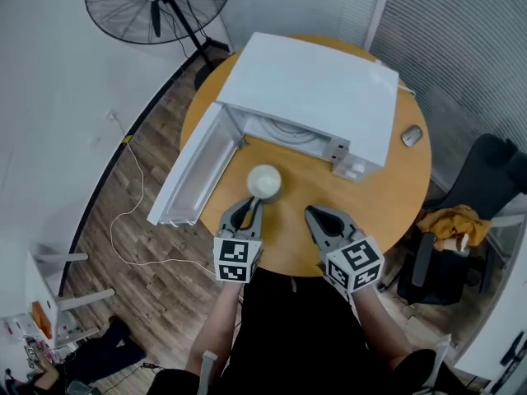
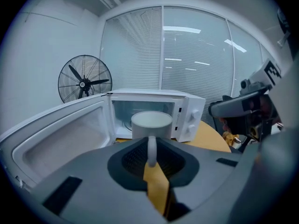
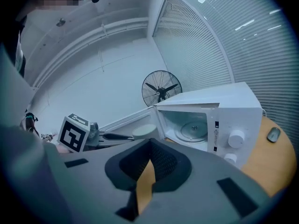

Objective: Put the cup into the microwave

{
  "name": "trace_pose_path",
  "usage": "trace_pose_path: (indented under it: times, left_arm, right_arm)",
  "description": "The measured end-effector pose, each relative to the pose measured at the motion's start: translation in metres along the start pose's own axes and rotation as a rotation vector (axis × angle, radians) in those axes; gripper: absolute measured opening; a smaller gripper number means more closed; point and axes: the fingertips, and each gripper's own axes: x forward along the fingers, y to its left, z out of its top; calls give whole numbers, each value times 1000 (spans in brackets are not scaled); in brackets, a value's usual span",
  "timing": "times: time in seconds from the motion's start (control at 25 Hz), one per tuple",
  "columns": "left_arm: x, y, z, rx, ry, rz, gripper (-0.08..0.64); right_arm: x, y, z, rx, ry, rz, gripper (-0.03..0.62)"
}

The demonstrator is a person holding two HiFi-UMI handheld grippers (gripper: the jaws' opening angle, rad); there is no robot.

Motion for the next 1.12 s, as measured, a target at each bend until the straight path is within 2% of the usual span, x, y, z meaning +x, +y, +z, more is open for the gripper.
trace_pose_path:
  times: [0.4,1.12]
  left_arm:
    - [40,11,6,16,0,15,43]
    - [121,23,12,65,10,-48,43]
  right_arm:
    - [17,-19,-11,13,43,5,9]
    - [32,-43,-28,58,70,-40,9]
